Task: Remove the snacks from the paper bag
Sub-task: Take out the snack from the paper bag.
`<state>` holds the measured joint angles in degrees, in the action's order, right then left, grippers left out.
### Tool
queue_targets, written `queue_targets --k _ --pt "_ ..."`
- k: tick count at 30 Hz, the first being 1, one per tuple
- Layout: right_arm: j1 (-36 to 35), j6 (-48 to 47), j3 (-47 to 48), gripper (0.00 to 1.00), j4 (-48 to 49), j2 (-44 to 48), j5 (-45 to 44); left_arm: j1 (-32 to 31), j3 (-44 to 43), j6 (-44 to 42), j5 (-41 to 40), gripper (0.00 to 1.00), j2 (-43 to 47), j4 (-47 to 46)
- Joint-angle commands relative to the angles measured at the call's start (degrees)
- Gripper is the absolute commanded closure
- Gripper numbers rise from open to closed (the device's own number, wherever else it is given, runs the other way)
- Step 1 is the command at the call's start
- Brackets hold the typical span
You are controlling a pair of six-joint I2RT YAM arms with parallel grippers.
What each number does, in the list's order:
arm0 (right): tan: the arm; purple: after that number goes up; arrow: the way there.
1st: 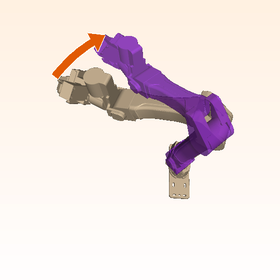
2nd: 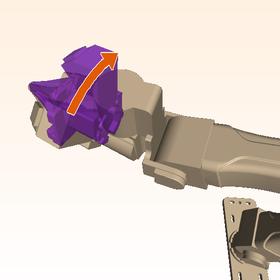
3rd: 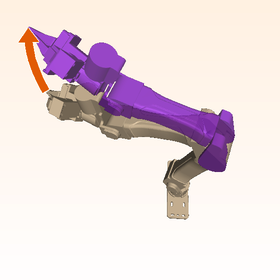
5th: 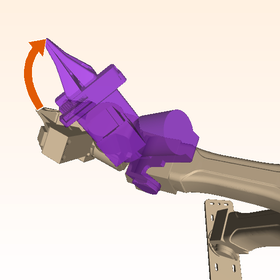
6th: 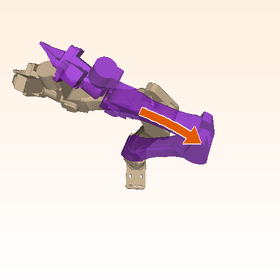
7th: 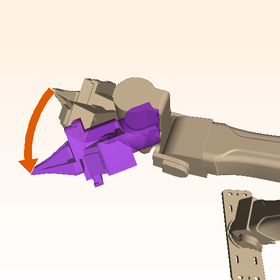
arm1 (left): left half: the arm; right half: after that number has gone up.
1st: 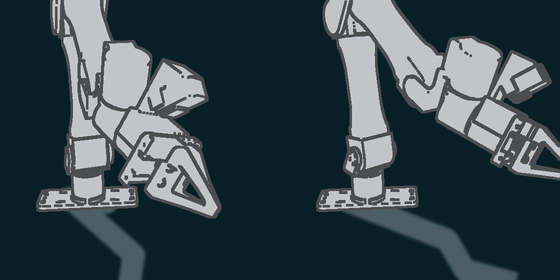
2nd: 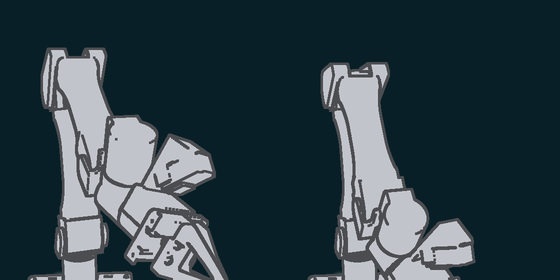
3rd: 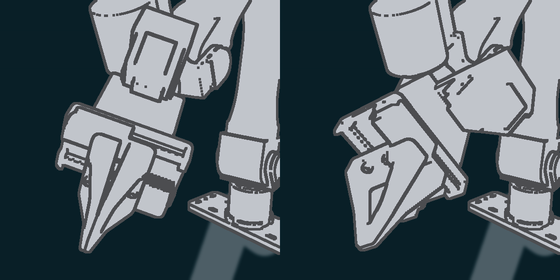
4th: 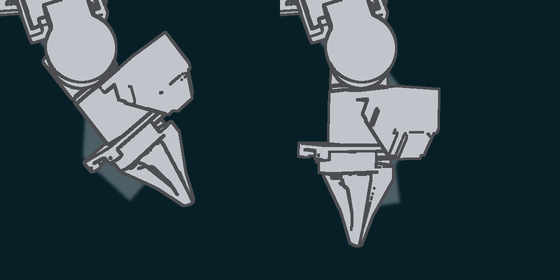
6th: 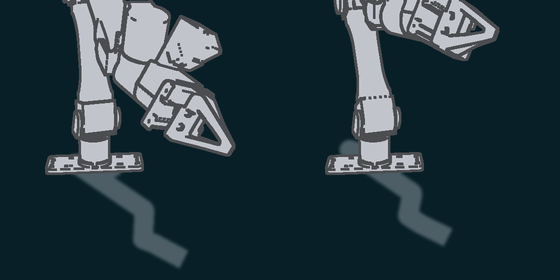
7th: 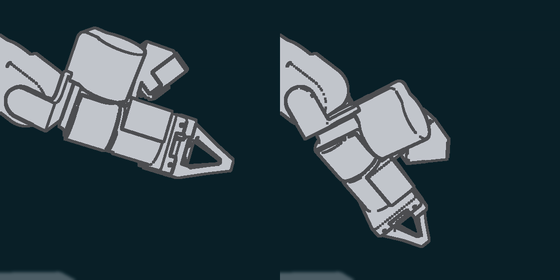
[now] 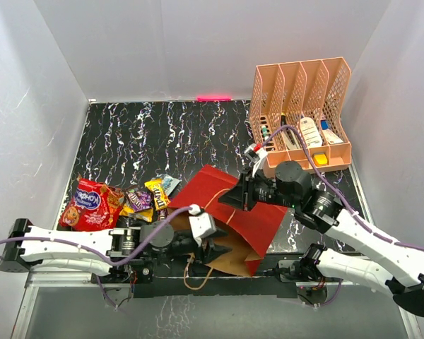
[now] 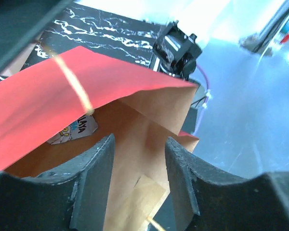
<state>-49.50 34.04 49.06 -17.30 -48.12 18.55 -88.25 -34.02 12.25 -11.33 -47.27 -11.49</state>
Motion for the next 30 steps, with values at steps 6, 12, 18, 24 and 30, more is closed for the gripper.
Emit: queue_targets --k 6,12,18,24,30 --pt "0.1 -2.5 8.8 0.93 -1.7 -1.2 -0.2 -0.2 -1.6 -29.7 6.1 0.63 -12.5 -0.1" --pt "0.0 -6.5 10.3 0.93 -6.3 1.0 2.8 -0.2 -1.5 -39.5 1.9 0.70 -15.2 -0.9" --pt "0.0 -9.3 12.2 0.93 -6.9 1.1 11.9 -0.2 -2.8 -45.4 -0.4 0.75 -21.0 -2.7" --pt "0.0 -11.6 13.3 0.93 -9.9 3.3 14.7 -0.2 -4.8 -49.5 -4.6 0.80 -27.8 -6.9" --pt "0.0 -10.6 11.3 0.93 -9.6 6.9 14.2 -0.2 -5.6 -49.4 -4.7 0.74 -36.0 -14.7"
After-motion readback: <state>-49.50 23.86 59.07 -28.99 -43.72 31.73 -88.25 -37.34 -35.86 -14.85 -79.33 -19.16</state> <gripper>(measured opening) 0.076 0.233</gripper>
